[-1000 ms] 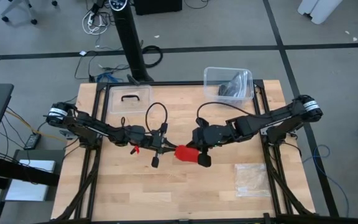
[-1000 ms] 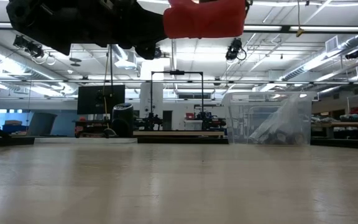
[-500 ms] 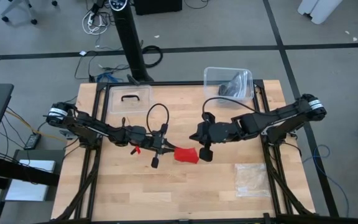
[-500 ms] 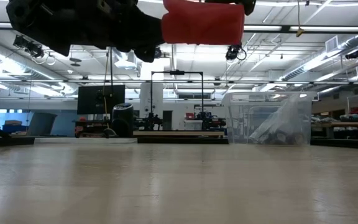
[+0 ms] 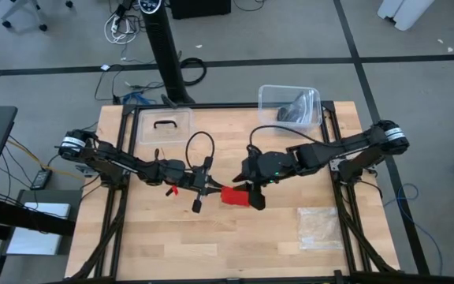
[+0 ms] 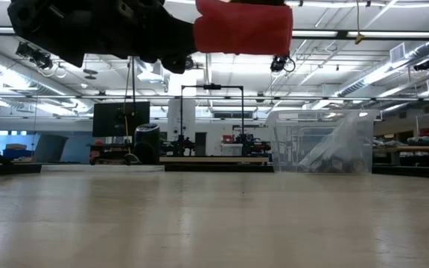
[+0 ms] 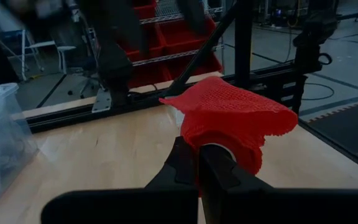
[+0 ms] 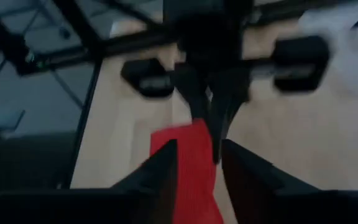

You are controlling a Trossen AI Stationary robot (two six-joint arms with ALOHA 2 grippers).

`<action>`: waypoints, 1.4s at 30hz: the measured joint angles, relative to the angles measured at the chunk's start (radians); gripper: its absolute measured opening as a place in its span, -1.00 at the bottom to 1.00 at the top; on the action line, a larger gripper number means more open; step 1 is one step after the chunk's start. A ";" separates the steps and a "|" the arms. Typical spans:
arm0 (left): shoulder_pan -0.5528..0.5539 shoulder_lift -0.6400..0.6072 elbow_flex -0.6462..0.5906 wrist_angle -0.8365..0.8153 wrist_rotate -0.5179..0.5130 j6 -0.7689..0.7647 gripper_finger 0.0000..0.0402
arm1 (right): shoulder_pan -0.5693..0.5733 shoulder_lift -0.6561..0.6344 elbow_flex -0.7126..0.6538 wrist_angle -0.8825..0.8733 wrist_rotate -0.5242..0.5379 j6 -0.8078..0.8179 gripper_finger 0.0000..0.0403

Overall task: Roll bandage
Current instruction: Roll the red bandage

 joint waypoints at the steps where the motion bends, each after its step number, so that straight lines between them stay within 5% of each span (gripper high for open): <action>1: 0.000 0.000 0.000 0.004 0.004 0.000 -1.00 | -0.012 0.020 0.000 0.010 -0.028 0.000 -0.31; 7: -0.009 0.000 0.000 0.003 0.009 0.000 -1.00 | -0.063 0.066 -0.001 0.038 -0.124 0.003 -0.26; 15: -0.013 0.000 0.000 0.006 0.010 0.007 -1.00 | -0.076 0.066 -0.001 0.043 -0.207 0.038 -0.46; 37: -0.013 0.000 -0.001 0.005 0.018 0.019 -1.00 | -0.078 0.118 -0.001 0.088 -0.278 0.043 -0.46; 42: -0.013 0.000 0.000 0.015 0.015 0.019 -1.00 | -0.081 0.106 -0.001 0.097 -0.276 0.039 -0.65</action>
